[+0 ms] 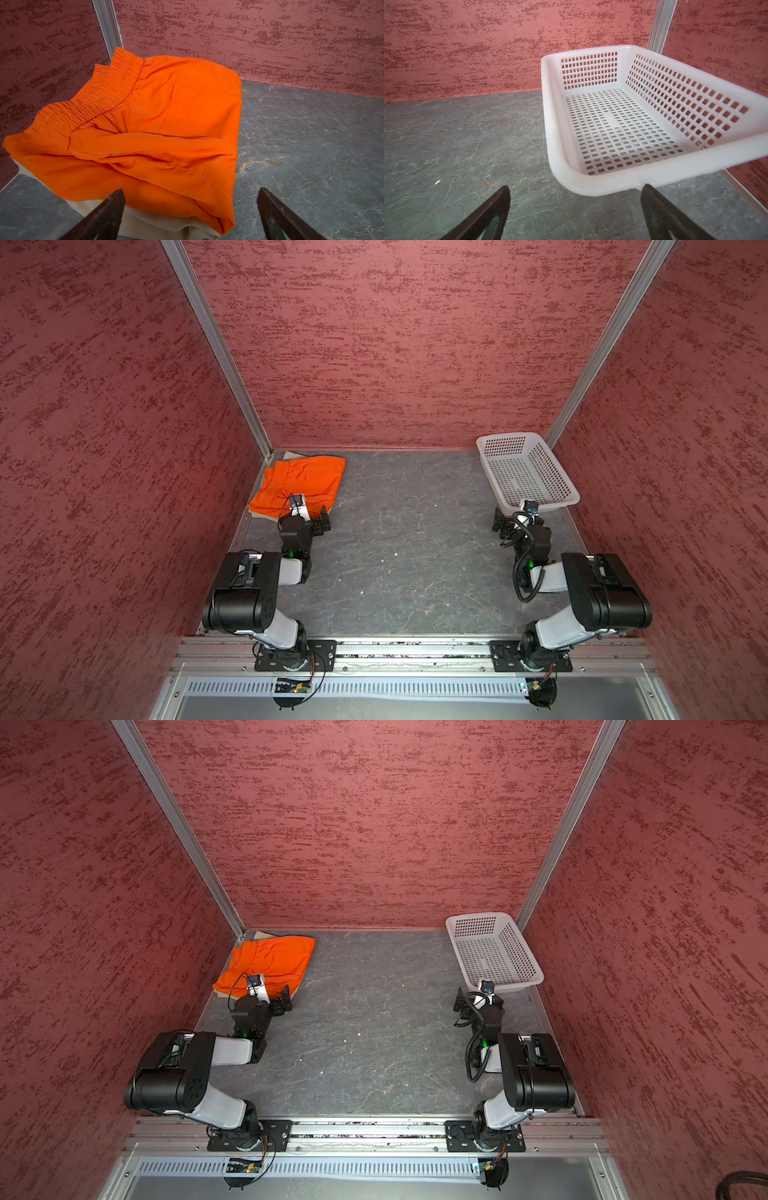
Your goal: Fold and stack the shorts
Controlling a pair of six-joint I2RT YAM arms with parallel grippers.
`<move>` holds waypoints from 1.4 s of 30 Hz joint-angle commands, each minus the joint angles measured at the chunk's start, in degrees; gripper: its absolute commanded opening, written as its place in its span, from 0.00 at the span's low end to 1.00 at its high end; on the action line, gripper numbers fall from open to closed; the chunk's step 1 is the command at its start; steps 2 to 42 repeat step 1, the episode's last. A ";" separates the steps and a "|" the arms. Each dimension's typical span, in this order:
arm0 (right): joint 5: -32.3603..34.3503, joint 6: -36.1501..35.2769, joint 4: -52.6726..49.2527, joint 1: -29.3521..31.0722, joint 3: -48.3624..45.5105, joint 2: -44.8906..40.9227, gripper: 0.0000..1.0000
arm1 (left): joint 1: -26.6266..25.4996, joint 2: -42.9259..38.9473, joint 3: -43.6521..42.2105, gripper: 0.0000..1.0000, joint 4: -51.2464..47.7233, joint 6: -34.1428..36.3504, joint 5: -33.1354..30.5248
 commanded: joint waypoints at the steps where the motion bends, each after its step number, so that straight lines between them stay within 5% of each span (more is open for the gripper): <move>1: 0.95 0.44 2.17 -0.33 0.93 0.03 0.95 | -0.01 0.07 0.62 1.00 1.73 -0.23 -0.30; 42: 0.95 0.44 2.17 -0.33 0.93 0.03 0.95 | -0.01 0.07 0.62 1.00 1.73 -0.23 -0.30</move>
